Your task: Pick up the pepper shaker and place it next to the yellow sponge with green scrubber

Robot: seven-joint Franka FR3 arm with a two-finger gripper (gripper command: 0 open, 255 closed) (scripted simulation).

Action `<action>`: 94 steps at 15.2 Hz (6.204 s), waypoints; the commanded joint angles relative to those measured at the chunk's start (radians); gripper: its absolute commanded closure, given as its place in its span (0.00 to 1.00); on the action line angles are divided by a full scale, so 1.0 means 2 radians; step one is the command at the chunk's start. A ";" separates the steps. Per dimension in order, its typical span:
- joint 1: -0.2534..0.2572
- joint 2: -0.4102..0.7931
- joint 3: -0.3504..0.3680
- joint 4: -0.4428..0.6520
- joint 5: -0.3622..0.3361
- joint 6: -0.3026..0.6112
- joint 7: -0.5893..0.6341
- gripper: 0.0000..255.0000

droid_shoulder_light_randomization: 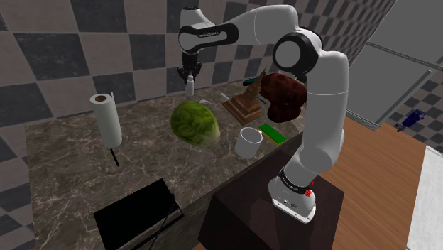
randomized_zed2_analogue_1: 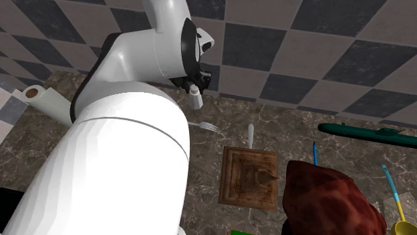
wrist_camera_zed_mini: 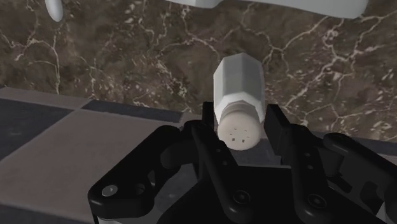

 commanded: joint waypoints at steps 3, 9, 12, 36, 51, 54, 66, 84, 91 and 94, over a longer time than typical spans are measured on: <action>0.000 -0.006 0.000 0.017 0.001 -0.023 -0.003 1.00; 0.001 -0.013 0.001 0.048 0.003 -0.060 -0.007 1.00; 0.001 -0.014 0.001 0.065 0.004 -0.079 -0.010 1.00; -0.005 -0.243 0.000 -0.161 0.007 -0.081 -0.017 1.00; -0.009 -0.551 -0.010 -0.452 0.005 -0.097 -0.031 1.00; -0.010 -0.585 -0.011 -0.488 0.004 -0.094 -0.032 1.00; -0.011 -0.576 -0.013 -0.563 -0.001 -0.011 -0.023 1.00; -0.017 -0.518 -0.015 -0.652 -0.015 0.135 -0.004 1.00; -0.017 -0.518 -0.015 -0.652 -0.015 0.135 -0.004 1.00; -0.017 -0.518 -0.015 -0.652 -0.015 0.136 -0.004 0.00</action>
